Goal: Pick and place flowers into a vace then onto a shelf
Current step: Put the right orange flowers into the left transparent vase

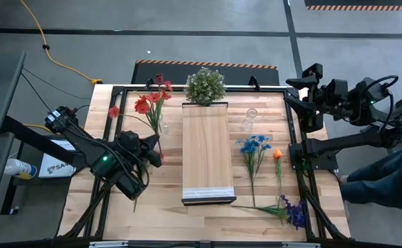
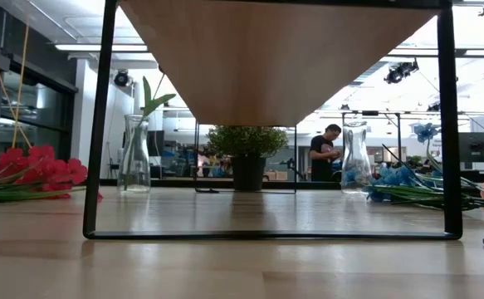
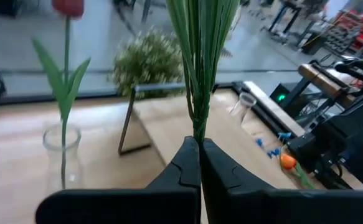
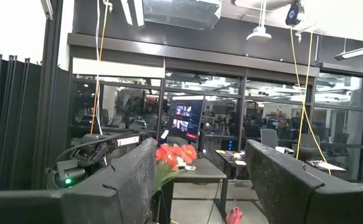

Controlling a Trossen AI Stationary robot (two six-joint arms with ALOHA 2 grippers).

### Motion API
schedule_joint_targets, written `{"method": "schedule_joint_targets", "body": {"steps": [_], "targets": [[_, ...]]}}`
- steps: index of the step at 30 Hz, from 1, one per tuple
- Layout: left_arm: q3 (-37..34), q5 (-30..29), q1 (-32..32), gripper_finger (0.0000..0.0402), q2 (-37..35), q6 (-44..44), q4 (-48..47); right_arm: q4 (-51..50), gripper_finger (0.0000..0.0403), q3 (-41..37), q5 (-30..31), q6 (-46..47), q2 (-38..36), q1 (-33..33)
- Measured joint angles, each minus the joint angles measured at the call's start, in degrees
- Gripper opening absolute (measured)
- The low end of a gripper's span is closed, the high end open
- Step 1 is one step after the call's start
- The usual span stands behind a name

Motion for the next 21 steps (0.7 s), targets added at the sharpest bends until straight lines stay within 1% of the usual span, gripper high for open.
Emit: {"method": "schedule_joint_targets", "body": {"steps": [8, 15, 21], "targets": [[0.0, -5.6, 0.0, 0.0030, 0.0, 4.4, 0.0, 0.0, 0.0236, 0.0, 0.0, 0.0, 0.0, 0.0], [-0.8, -12.5, 0.0, 0.0030, 0.0, 5.7, 0.3, 0.0, 0.0236, 0.0, 0.0, 0.0, 0.0, 0.0], [-3.1, -12.9, 0.0, 0.0030, 0.0, 5.3, 2.9, 0.0, 0.0236, 0.0, 0.0, 0.0, 0.0, 0.0]]}}
